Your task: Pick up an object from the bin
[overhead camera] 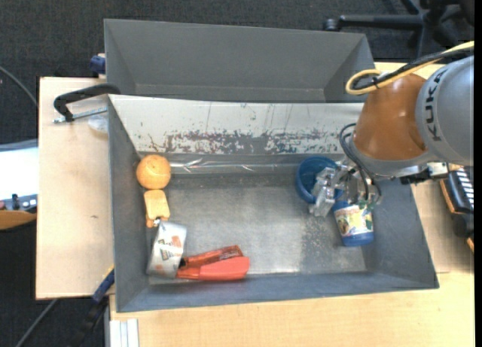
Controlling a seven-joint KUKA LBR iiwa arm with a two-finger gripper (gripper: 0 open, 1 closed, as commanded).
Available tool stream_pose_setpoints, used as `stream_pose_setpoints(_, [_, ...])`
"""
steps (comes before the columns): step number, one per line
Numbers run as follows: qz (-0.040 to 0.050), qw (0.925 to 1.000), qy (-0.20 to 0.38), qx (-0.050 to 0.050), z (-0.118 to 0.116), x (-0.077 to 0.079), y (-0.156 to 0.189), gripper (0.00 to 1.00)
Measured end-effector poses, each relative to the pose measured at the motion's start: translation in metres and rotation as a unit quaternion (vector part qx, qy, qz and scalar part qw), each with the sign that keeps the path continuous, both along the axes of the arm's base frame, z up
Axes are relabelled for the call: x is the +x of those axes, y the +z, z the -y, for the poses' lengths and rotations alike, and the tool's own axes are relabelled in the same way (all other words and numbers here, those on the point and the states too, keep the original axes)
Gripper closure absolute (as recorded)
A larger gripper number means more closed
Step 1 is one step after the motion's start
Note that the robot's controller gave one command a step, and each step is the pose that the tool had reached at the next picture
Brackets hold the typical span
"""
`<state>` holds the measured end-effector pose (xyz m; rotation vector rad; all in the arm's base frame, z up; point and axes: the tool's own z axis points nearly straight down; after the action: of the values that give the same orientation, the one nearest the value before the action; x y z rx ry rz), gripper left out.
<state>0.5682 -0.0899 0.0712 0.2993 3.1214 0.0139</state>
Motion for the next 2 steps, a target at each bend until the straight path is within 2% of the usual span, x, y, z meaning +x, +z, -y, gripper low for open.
stream_pose_setpoints(2, [0.0000, 1.0000, 0.000, 0.000, 0.0000, 0.0000, 0.0000, 1.00])
